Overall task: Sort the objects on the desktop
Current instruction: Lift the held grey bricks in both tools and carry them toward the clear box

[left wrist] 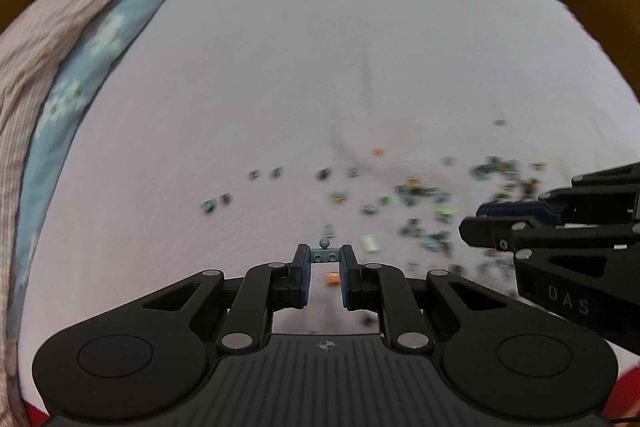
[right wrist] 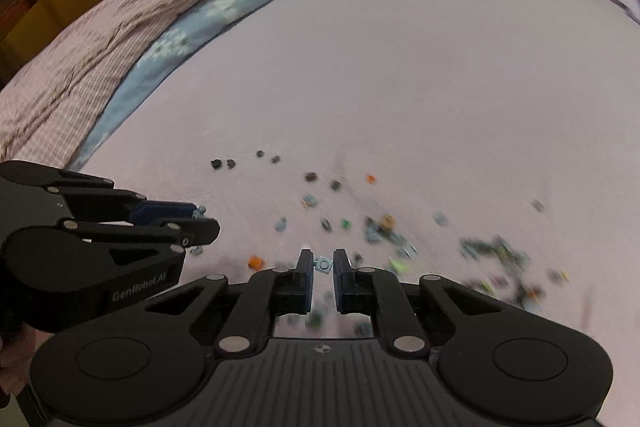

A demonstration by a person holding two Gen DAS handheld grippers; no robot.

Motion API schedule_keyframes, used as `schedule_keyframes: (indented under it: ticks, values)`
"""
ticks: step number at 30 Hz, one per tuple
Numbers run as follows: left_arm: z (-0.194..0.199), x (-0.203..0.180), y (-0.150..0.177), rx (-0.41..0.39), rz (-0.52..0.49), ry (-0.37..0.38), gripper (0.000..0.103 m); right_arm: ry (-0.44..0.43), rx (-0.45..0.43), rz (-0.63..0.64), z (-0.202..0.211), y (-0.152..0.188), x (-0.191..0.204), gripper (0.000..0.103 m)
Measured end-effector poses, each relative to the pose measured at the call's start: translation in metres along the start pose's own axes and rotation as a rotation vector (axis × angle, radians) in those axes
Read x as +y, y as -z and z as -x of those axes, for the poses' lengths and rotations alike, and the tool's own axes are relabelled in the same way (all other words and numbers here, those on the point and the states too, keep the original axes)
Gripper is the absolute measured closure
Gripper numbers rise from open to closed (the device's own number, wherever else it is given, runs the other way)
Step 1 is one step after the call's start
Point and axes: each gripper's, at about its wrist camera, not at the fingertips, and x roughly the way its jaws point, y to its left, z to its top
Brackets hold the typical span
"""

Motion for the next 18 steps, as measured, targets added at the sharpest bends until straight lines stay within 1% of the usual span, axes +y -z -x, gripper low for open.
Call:
schedule_keyframes:
  ticks: [6, 10, 13, 18]
  values:
    - [0.038, -0.042, -0.009, -0.019, -0.092, 0.076, 0.086, 0.056, -0.034, -0.148, 0.067, 0.026, -0.018, 0.092]
    - [0.062, -0.073, -0.015, -0.052, -0.156, 0.110, 0.086, 0.102, -0.080, -0.205, 0.111, 0.044, -0.032, 0.092]
    - [0.081, -0.101, -0.020, -0.094, -0.206, 0.120, 0.086, 0.123, -0.125, -0.240, 0.141, 0.059, -0.044, 0.092]
    - [0.110, -0.152, -0.023, -0.155, -0.243, 0.116, 0.086, 0.132, -0.202, -0.264, 0.186, 0.085, -0.068, 0.092]
